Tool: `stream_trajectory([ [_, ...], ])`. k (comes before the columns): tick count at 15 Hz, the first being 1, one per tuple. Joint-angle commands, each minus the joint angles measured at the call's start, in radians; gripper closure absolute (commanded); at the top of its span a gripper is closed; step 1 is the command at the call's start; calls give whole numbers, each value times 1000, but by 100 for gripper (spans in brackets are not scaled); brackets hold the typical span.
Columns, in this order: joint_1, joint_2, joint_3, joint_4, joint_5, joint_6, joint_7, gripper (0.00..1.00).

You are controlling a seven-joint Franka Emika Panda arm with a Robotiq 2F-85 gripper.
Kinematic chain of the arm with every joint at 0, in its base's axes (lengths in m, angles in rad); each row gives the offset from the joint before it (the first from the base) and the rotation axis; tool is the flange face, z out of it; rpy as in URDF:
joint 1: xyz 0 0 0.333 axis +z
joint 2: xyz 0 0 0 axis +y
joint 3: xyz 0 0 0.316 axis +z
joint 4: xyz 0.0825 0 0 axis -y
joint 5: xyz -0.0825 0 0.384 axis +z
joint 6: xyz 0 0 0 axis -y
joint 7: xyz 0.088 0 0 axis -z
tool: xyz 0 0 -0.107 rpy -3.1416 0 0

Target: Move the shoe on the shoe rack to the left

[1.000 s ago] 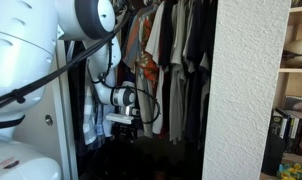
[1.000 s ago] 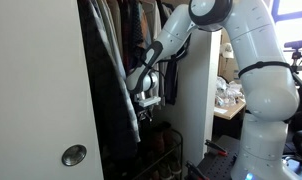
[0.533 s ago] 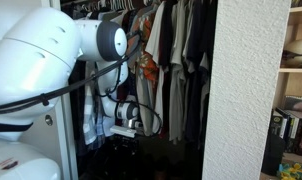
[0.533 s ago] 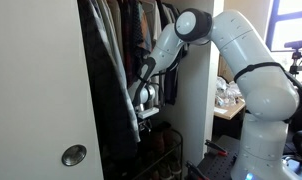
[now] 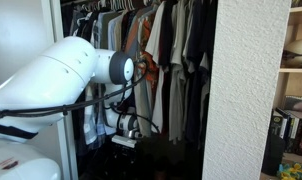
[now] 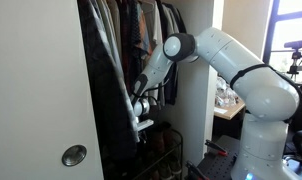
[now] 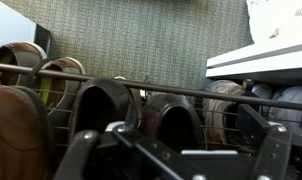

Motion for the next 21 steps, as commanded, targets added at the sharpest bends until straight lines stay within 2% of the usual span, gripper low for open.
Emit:
stream_trajectory([
  [1, 2, 99, -2, 113, 19, -10, -6, 0],
  [5, -6, 164, 2, 177, 25, -17, -8, 0],
  [6, -9, 176, 5, 189, 27, -24, -10, 25],
  [7, -8, 187, 3, 198, 25, -23, -8, 26],
  [13, -5, 224, -9, 226, 27, -10, 17, 72],
  [18, -2, 218, -22, 224, 25, 0, 34, 98],
  [21, 9, 221, -39, 222, 18, 4, 53, 99],
])
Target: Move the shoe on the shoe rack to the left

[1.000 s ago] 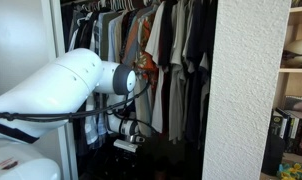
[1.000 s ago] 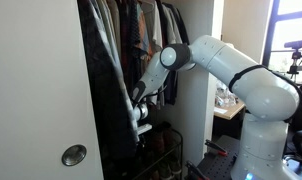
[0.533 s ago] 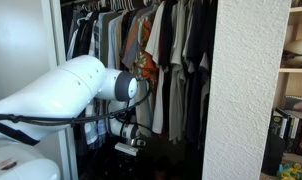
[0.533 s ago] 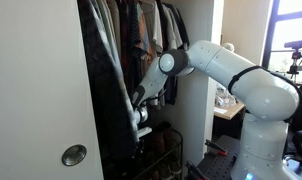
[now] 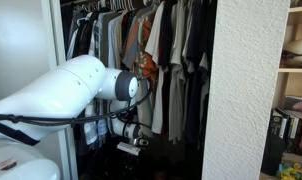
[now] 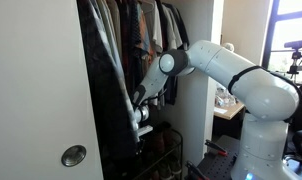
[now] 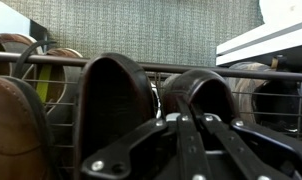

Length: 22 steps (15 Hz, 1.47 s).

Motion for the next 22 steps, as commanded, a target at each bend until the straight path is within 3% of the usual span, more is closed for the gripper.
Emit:
stream_trajectory([
  [1, 24, 31, -14, 27, 7, 10, 29, 99],
  [9, 12, -51, 25, -74, 23, 76, -10, 99],
  [11, -8, -98, 53, -145, 39, 146, -33, 99],
  [17, -95, -228, 195, -405, 93, 518, -120, 99],
  [20, -131, -252, 257, -463, 83, 571, -129, 99],
  [22, -149, -263, 290, -480, 81, 542, -134, 99],
])
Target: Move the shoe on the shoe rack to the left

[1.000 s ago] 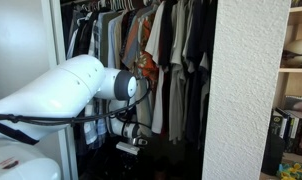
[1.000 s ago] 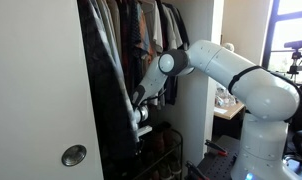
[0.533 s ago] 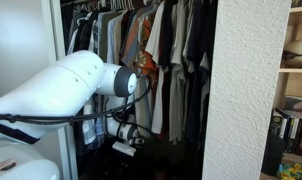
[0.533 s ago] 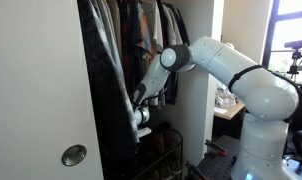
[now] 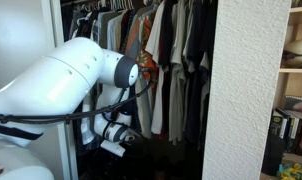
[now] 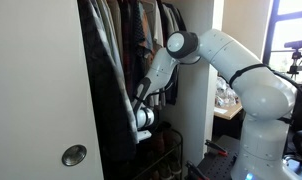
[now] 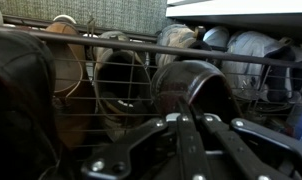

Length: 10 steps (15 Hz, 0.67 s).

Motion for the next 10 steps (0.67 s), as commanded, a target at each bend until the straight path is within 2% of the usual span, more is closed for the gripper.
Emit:
stream_trajectory([
  [1, -41, -82, 65, -85, 21, -18, -40, 99],
  [4, -23, -97, 69, -89, 25, -63, -17, 99],
  [10, 38, -77, 49, -14, 49, -190, 26, 99],
])
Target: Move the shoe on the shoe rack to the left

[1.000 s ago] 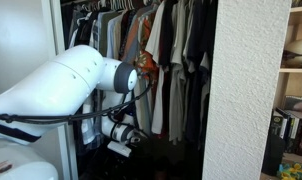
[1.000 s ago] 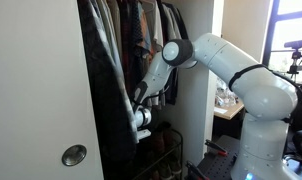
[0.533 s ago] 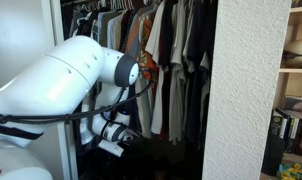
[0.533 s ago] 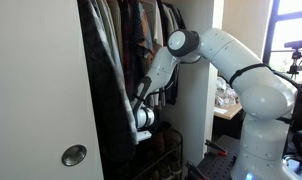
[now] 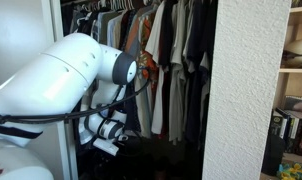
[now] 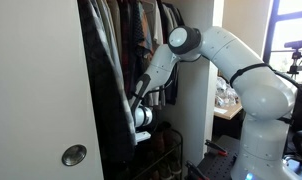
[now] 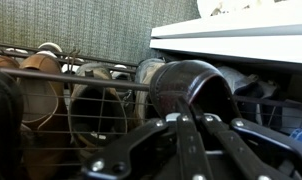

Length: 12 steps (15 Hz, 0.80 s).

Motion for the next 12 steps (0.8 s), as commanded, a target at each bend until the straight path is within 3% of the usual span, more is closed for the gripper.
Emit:
stream_trajectory([
  [1, 55, -31, -14, 40, 49, -79, 41, 99],
  [9, 193, 38, -108, 172, 76, -107, 193, 99],
  [12, 212, 56, -122, 194, 101, -118, 243, 99],
])
